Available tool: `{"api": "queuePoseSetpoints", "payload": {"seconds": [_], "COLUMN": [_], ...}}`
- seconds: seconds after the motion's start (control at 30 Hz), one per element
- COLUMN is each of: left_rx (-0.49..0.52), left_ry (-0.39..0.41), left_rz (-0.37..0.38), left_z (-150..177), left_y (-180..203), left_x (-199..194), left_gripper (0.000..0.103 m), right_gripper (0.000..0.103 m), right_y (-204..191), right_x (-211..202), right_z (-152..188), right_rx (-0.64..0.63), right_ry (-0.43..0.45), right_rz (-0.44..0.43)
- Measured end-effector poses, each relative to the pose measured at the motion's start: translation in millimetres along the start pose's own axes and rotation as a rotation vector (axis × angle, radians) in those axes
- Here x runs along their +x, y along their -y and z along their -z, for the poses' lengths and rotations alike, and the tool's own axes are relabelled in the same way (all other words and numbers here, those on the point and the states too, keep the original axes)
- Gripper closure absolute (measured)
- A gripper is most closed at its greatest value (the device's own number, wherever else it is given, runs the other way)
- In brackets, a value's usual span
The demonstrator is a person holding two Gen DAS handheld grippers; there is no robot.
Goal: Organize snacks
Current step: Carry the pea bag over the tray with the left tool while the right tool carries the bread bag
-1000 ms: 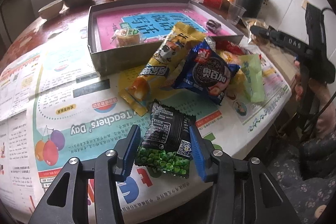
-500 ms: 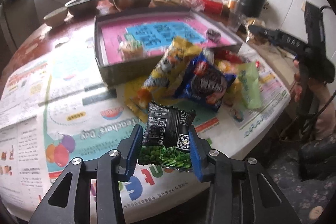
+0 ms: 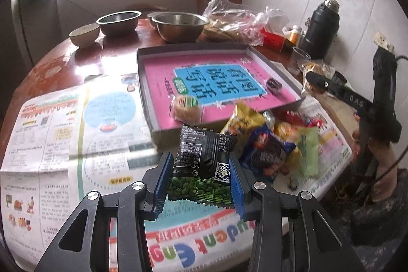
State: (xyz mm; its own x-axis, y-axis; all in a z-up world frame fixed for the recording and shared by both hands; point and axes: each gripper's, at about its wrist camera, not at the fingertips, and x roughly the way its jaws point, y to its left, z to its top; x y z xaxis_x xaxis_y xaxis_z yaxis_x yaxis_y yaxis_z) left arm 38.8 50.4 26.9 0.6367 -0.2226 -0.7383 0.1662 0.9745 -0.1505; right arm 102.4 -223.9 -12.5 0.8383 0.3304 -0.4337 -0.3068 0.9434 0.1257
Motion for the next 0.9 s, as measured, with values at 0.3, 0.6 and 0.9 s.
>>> {"api": "queuePoseSetpoints", "payload": {"seconds": [0.3,0.6,0.9], "left_rx": [-0.016,-0.027,-0.063], "left_ry": [0.042,0.072,0.068], "left_rz": [0.021,0.031,0.051], "left_z": [-35.5,-64.8,-86.1], "left_y": [7.4,13.0,17.3], "left_x": [16.2,32.7,59.0], "left_gripper": [0.059,0.059,0.059], "right_gripper": [0.062,0.062,0.062], "right_y": [1.6,6.1,6.8], "right_x": [7.0,14.5,23.2], "right_z": [-7.5,-14.5,-23.6], "right_rx": [0.007,0.020,0.022], "right_ry": [0.012,0.021,0.028], "right_rz": [-0.003,-0.004,-0.014]}}
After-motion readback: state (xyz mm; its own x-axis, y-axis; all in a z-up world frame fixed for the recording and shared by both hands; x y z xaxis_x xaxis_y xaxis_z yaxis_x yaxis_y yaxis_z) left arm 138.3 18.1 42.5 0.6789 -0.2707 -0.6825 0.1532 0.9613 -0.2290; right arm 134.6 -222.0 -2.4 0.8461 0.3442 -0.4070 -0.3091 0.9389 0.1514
